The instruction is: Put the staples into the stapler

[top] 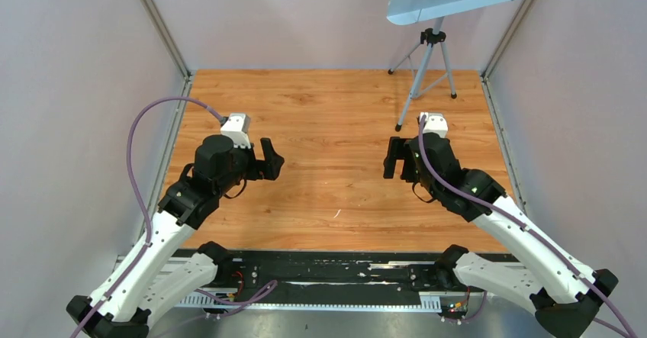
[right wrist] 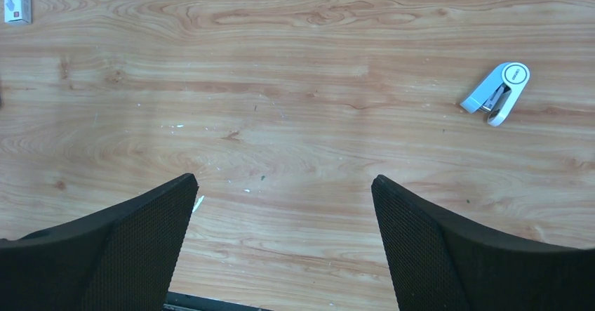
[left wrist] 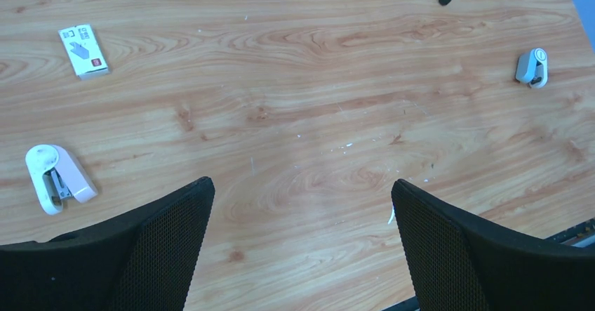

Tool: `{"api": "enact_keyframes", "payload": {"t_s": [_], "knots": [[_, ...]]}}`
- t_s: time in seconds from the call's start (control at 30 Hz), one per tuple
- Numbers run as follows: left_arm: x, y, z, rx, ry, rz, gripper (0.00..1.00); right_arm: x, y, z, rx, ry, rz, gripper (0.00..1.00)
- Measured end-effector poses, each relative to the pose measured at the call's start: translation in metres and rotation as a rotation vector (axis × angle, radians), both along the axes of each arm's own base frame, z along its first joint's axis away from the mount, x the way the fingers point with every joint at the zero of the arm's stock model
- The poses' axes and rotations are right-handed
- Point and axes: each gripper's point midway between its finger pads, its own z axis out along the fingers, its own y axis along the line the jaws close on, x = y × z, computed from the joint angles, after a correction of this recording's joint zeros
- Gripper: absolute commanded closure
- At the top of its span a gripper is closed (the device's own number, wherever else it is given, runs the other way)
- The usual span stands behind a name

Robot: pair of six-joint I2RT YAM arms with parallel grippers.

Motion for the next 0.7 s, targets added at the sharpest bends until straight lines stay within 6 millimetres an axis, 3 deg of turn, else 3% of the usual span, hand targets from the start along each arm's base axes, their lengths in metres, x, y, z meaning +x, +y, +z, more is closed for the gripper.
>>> {"api": "enact_keyframes", "payload": {"t_s": [0.3,0.6,0.7], "knots": [[-0.002,0.006,0.003,0.039,-0.039,-0.01,0.0,0.002,-0.012,-0.01,-0.038,0.009,-0.064,0.0],[0.0,0.013,0.001,0.095,-0.063,-0.006,0.0,0.021,-0.022,-0.045,-0.241,0.096,-0.13,0.01],[-0.001,0.015,0.003,0.1,-0.074,-0.006,0.0,0.033,-0.038,-0.057,-0.286,0.142,-0.194,0.04]]}}
